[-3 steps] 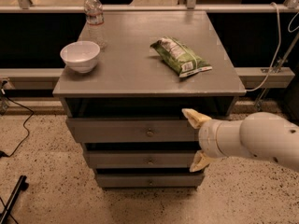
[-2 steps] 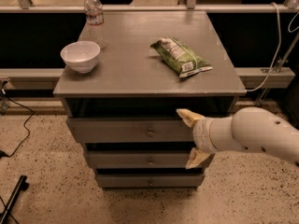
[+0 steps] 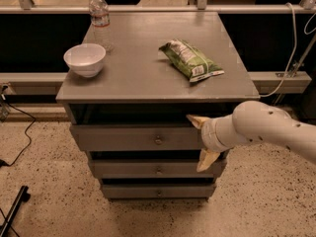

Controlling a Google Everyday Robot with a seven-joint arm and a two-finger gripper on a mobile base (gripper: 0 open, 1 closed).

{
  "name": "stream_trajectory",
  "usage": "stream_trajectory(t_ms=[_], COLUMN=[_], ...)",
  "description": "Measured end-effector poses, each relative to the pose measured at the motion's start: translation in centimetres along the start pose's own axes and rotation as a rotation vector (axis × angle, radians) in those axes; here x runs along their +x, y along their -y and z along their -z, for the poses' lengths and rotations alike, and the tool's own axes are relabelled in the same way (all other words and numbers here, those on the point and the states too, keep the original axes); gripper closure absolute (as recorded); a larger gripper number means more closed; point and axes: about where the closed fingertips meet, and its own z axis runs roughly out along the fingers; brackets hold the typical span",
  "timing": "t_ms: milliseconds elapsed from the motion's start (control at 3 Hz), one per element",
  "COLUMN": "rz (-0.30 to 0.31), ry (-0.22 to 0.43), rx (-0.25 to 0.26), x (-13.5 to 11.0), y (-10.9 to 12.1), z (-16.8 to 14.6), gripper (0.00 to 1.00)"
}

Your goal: Open top drawer

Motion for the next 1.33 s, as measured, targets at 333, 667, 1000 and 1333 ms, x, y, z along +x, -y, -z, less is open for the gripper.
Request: stream_trajectory(t_ms=[333,667,1000,1333], rz=[-0.050,-0.104,-0.126,-0.138], ry=[-0.045,-0.073,-0.093,-0.097], rx=[-0.025,-0.048,-0.067,-0.089], x=[1.6,3.1,3.4,3.0], y=[1.2,1.7,1.7,0.9], z=[-0.9,-1.8,-2.1,-2.2], gripper=[0.00,0.09,0.27,0.51])
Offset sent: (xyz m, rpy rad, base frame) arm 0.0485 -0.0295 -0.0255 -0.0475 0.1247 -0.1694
